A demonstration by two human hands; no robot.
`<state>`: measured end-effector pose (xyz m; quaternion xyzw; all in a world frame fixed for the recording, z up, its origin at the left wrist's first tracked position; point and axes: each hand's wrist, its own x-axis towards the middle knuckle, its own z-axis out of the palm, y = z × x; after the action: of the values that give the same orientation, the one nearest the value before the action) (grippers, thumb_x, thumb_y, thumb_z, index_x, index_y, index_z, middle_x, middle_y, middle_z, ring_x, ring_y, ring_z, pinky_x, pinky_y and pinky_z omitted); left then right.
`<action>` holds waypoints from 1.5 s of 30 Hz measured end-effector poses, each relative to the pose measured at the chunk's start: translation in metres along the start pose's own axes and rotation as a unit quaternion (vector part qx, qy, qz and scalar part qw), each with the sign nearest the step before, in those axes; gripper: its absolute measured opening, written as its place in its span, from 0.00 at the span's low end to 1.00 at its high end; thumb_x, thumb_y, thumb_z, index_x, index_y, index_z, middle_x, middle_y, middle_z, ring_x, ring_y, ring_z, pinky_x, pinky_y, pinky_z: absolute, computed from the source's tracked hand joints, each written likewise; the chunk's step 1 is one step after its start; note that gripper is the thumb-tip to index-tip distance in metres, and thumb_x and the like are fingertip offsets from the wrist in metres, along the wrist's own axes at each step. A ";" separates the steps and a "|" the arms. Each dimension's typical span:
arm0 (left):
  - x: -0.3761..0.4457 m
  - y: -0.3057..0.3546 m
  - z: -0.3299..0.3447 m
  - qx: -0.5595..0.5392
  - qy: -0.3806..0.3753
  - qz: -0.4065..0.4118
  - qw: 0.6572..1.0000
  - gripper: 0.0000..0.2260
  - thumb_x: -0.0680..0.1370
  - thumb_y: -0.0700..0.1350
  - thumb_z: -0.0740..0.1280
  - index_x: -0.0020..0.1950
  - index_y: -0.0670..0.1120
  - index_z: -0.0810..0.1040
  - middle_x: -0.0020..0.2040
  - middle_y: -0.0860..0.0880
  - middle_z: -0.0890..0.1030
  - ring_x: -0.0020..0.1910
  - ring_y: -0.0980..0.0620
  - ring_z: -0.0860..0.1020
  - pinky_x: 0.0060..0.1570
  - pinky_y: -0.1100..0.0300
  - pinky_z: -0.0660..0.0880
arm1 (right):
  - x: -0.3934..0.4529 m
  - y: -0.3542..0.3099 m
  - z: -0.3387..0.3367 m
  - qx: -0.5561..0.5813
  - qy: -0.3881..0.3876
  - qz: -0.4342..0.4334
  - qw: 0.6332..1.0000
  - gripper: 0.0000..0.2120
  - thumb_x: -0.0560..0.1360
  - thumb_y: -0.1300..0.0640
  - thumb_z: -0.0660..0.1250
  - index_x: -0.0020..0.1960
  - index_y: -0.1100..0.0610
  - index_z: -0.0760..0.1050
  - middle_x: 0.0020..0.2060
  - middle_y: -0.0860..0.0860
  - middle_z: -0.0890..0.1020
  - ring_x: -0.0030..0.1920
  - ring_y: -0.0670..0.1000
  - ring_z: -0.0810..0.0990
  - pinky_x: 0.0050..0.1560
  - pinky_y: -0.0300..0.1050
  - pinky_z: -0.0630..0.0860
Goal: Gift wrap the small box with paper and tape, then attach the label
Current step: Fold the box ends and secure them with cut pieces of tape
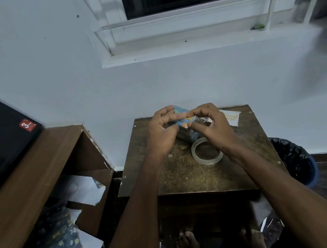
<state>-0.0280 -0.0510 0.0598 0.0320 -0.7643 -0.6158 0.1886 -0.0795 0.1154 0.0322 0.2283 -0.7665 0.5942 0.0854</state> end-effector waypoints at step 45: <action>0.006 -0.008 -0.006 -0.096 -0.024 -0.059 0.993 0.09 0.78 0.38 0.76 0.55 0.47 0.89 0.69 0.52 0.81 0.69 0.58 0.78 0.64 0.63 0.78 | 0.002 0.003 0.009 0.003 0.023 -0.026 0.999 0.07 0.74 0.58 0.79 0.52 0.52 0.86 0.61 0.49 0.82 0.61 0.40 0.79 0.49 0.36 0.80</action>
<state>-0.0327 -0.0602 0.0551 0.0445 -0.7024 -0.6973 0.1357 -0.0812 0.1066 0.0272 0.2345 -0.7566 0.5989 0.1178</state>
